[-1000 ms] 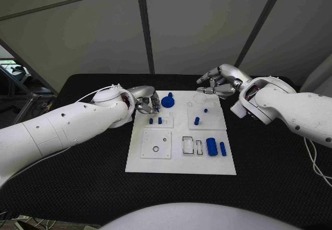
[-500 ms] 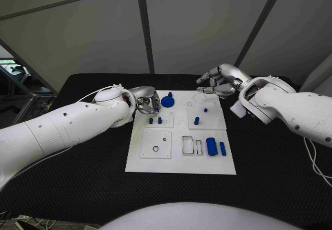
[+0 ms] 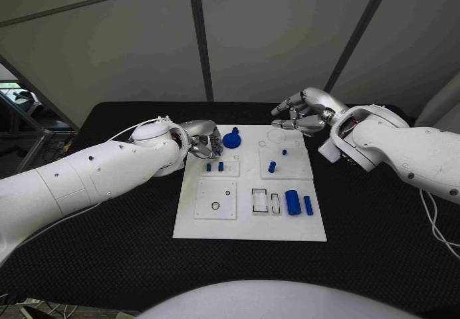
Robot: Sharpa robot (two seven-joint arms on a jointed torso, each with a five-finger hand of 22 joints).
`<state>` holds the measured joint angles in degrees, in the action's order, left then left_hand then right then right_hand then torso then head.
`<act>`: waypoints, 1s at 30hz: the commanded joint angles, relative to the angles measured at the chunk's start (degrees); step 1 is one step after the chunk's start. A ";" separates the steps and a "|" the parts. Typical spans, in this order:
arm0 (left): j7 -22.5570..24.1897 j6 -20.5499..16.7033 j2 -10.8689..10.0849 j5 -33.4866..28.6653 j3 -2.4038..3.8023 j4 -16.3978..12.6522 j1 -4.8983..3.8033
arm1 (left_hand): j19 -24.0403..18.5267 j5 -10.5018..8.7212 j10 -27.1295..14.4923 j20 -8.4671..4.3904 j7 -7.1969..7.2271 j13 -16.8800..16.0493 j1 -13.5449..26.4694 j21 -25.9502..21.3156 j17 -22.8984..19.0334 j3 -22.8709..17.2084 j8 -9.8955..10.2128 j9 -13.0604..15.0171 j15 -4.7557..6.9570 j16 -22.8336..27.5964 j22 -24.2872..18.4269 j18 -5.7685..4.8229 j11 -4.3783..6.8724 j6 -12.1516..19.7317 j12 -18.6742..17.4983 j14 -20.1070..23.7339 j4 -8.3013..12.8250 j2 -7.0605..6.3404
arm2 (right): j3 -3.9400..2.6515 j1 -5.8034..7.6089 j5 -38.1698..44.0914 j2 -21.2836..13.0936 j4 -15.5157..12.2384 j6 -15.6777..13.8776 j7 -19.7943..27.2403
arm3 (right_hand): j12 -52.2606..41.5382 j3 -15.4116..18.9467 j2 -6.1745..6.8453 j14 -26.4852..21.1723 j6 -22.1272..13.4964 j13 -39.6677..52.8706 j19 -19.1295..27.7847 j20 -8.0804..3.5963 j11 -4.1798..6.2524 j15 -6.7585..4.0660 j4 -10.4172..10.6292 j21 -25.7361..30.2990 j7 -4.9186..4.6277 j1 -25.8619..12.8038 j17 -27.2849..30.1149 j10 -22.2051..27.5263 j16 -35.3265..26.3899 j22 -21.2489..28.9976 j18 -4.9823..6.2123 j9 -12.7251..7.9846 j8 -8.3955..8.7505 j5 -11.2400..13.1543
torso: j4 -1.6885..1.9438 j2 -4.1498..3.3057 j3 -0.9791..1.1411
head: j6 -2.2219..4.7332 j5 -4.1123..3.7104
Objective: Assemble the parts on the task board
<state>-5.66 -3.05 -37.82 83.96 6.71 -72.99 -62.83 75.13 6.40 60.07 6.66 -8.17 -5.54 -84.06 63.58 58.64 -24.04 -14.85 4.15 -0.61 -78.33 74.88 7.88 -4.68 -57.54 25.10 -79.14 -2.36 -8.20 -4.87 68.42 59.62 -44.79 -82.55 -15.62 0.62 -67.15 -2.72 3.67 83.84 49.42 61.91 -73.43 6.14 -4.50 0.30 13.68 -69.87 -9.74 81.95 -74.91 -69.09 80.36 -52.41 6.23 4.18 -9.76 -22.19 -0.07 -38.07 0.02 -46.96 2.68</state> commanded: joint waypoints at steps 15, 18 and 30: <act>-0.05 1.00 0.28 -0.19 -0.05 0.35 -0.07 | 0.11 -0.37 -0.87 -0.11 -0.31 -0.98 1.45 -0.29 -0.43 0.72 2.38 -0.39 0.03 0.23 0.16 -1.75 -0.06 1.91 0.10 0.01 0.42 -0.69 | -0.04 0.08 0.16 0.05 -0.05 0.16 0.30 | 0.08 -0.34 -0.45 2.54 0.36 0.02 0.18 -0.25 0.04 -0.42 -0.02 0.24 0.13 0.27 -0.59 0.37 -0.36 0.03 0.65 -0.08 -0.19 -0.19 | 0.00 0.02 0.01 | -0.08 -0.15; -0.03 1.01 0.26 -0.19 -0.05 0.35 -0.07 | 0.00 -0.34 -1.51 0.00 -0.49 -1.19 2.02 -0.52 -0.68 1.14 3.41 -0.48 -0.11 0.28 0.14 -1.72 -0.21 3.06 0.04 0.12 0.36 -1.20 | -0.04 0.08 0.18 0.06 -0.02 0.14 0.28 | 0.08 -0.34 -0.45 2.54 0.36 0.02 0.18 -0.25 0.04 -0.42 -0.02 0.24 0.13 0.27 -0.59 0.37 -0.36 0.03 0.65 -0.08 -0.19 -0.19 | 0.00 0.01 -0.01 | -0.06 -0.14; -0.16 0.81 -0.04 -0.19 -0.06 0.15 -0.06 | -0.03 -0.21 -2.44 0.08 -0.57 -1.81 2.84 -0.79 -0.71 2.16 5.73 -0.51 -0.12 0.11 0.25 -1.67 -0.18 5.85 0.19 0.13 0.28 -1.78 | -0.04 0.08 0.25 0.02 0.03 0.12 0.22 | 0.21 -0.36 -0.42 2.51 0.35 -0.14 0.21 -0.26 0.04 -0.42 -0.02 0.31 0.12 0.29 -0.48 0.50 -0.44 0.13 0.66 -0.09 -0.20 -0.24 | -0.01 0.02 -0.03 | -0.08 -0.17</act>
<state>-5.68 -2.53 -37.81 83.93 6.63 -72.73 -62.82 75.13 6.17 57.96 6.66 -8.91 -7.26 -81.73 63.14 57.89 -22.21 -9.32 3.71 -0.61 -78.33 74.94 7.88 -4.95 -52.09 25.04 -79.14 -1.97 -9.94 -4.87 68.42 59.66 -44.78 -82.48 -15.62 0.62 -67.15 -2.72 3.67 83.83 49.42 61.82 -73.43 6.14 -4.50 0.30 13.68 -69.87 -9.74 81.95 -74.90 -69.09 80.11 -52.33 6.22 4.18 -9.76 -22.19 -0.07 -38.07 0.01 -47.02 2.48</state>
